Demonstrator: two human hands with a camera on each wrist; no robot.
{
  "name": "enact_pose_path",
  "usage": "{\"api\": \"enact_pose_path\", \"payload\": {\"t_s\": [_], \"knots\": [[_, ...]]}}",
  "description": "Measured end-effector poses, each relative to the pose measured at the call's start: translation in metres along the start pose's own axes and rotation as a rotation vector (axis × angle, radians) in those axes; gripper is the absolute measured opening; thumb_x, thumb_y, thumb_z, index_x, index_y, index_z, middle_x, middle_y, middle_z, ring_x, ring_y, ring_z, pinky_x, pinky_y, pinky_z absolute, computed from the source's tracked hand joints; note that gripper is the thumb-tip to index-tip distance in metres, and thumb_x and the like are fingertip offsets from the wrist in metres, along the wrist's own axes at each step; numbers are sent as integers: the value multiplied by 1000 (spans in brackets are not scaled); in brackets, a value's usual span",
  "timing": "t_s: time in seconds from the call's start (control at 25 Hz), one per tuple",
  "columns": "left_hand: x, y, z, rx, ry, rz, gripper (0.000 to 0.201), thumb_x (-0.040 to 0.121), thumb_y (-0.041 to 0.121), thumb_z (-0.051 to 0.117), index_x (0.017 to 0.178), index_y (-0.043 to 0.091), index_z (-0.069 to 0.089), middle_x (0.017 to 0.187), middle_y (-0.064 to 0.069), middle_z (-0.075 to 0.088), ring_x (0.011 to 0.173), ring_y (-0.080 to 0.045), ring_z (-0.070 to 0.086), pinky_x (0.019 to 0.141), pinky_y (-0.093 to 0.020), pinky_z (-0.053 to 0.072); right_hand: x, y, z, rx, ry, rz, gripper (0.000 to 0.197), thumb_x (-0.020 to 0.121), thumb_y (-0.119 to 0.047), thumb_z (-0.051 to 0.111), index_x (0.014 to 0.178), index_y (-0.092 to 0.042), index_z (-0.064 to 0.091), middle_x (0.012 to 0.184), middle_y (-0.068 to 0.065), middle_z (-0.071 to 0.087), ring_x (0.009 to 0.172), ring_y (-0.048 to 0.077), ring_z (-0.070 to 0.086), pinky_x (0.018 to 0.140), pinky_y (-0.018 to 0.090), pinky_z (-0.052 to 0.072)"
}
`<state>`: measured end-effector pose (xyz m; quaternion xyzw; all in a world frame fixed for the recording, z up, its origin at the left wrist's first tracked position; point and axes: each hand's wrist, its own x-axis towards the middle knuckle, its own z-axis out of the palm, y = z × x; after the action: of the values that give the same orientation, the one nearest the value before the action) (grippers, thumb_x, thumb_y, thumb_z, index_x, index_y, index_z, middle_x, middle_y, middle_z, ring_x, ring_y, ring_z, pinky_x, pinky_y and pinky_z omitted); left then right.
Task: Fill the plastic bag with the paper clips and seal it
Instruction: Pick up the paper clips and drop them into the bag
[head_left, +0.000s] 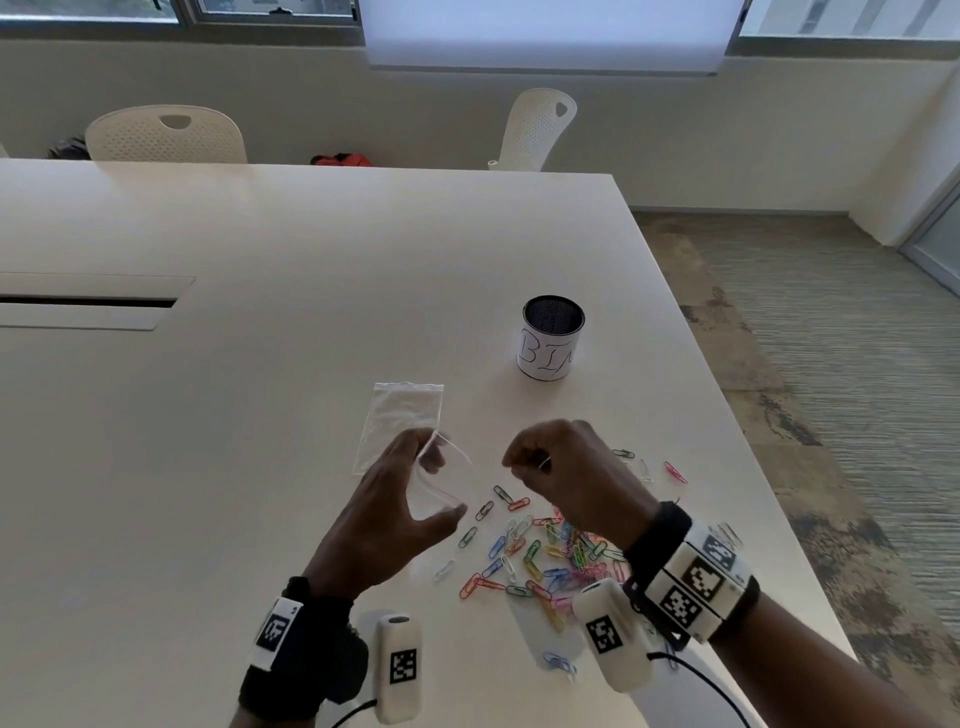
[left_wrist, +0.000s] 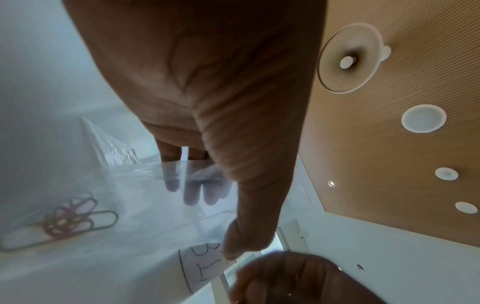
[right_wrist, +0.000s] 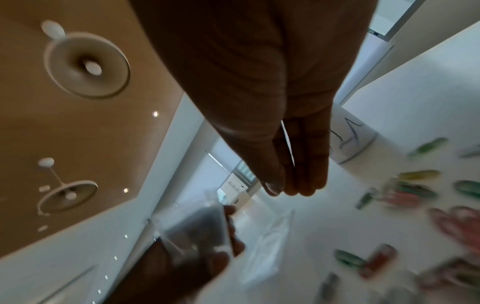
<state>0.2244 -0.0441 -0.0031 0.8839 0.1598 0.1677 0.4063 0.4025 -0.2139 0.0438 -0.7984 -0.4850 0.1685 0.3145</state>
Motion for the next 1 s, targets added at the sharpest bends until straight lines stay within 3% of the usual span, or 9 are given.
{"api": "enact_pose_path", "payload": {"t_s": [0.16, 0.32, 0.4, 0.56, 0.72, 0.88, 1.0], "knots": [[-5, -4, -17, 15, 59, -30, 60, 81, 28, 88, 128, 31, 52, 109, 13, 61, 111, -6, 61, 93, -6, 41, 3, 18, 32, -190, -151, -8, 25, 100, -12, 65, 124, -11, 71, 127, 4, 69, 107, 14, 69, 90, 16, 53], [-8, -6, -22, 17, 74, -40, 58, 81, 25, 89, 126, 29, 52, 109, 10, 62, 110, -9, 62, 93, -6, 42, -2, 16, 44, -208, -264, -92, 24, 104, -8, 55, 119, -10, 74, 123, 4, 68, 103, 14, 67, 93, 28, 59], [-9, -6, -23, 23, 77, -37, 58, 81, 26, 89, 126, 28, 52, 109, 10, 61, 109, -8, 61, 92, -4, 41, -4, 10, 45, -206, -338, -148, 21, 102, -10, 59, 116, -12, 75, 122, 3, 69, 102, 15, 68, 91, 30, 60], [-7, -3, -21, 36, 73, -28, 60, 80, 28, 88, 128, 26, 52, 109, 9, 62, 107, -2, 60, 89, -2, 40, -1, -3, 55, -242, -329, -292, 25, 98, -26, 67, 123, -23, 69, 132, -3, 64, 115, 14, 60, 94, 26, 52], [-4, -2, -20, 32, 70, -15, 59, 79, 29, 89, 126, 28, 52, 108, 9, 62, 106, -4, 60, 90, -4, 41, -4, -8, 70, -275, -518, -421, 29, 92, -31, 73, 119, -22, 68, 130, 0, 62, 118, 17, 54, 102, 34, 47], [-4, 1, -15, 22, 55, -10, 61, 80, 24, 89, 128, 29, 51, 109, 10, 61, 107, -2, 59, 91, -2, 39, -6, 9, 51, -258, -550, -381, 22, 92, -23, 74, 113, -17, 72, 120, -1, 67, 112, 15, 57, 99, 36, 54], [-2, 1, -11, 10, 45, -5, 60, 80, 24, 89, 127, 28, 52, 108, 10, 61, 108, -6, 61, 92, -3, 39, -8, 22, 30, -334, -522, -312, 18, 95, -27, 71, 111, -19, 71, 121, -3, 65, 111, 12, 57, 96, 36, 57]]}}
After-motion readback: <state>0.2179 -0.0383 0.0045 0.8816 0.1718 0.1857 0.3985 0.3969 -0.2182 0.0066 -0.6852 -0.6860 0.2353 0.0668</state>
